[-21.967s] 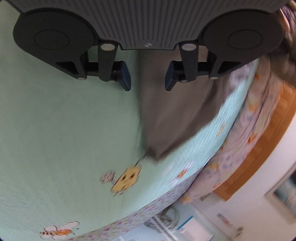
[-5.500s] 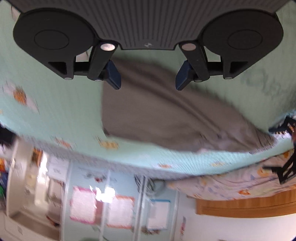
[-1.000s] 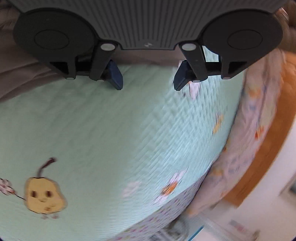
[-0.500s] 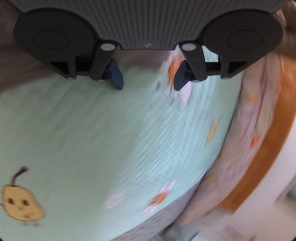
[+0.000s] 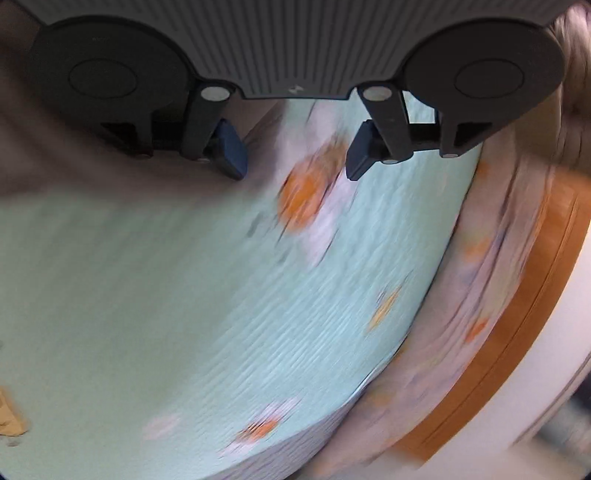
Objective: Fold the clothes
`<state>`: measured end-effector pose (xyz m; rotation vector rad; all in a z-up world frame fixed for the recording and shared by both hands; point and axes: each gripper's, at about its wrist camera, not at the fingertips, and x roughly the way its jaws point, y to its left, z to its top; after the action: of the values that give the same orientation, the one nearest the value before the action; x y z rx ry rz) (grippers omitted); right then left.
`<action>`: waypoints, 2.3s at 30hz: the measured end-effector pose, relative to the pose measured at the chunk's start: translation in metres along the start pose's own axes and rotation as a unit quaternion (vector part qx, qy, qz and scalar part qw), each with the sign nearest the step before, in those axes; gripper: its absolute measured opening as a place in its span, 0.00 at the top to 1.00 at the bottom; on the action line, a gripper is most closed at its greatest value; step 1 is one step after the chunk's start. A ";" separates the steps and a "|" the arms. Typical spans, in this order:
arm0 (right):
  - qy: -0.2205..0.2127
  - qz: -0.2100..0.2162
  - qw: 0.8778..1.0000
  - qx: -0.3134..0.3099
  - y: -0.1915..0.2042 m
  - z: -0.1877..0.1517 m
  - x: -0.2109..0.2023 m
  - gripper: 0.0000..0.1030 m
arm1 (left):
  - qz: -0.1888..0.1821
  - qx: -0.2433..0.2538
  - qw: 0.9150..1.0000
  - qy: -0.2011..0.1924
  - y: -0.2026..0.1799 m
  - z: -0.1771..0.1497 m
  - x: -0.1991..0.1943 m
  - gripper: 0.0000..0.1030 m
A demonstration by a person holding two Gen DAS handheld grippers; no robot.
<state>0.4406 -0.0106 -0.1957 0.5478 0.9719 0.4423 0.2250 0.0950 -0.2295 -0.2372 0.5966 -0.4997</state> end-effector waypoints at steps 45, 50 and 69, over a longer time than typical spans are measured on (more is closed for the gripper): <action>-0.109 -0.372 0.641 -0.662 0.089 -0.242 0.013 0.00 | -0.260 -0.505 0.821 -0.065 0.158 0.001 0.016 0.01; -0.126 -0.393 0.665 -0.622 0.087 -0.213 0.032 0.00 | -0.254 -0.503 0.823 -0.076 0.161 -0.003 0.005 0.01; -0.066 -0.421 0.548 -0.720 0.083 -0.273 -0.006 0.02 | -0.198 -0.429 0.881 -0.017 0.146 0.004 -0.007 0.02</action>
<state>0.1936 0.1150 -0.2630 -1.3765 0.3375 0.1725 0.2779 0.2235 -0.2746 -1.2327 0.7119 -0.5959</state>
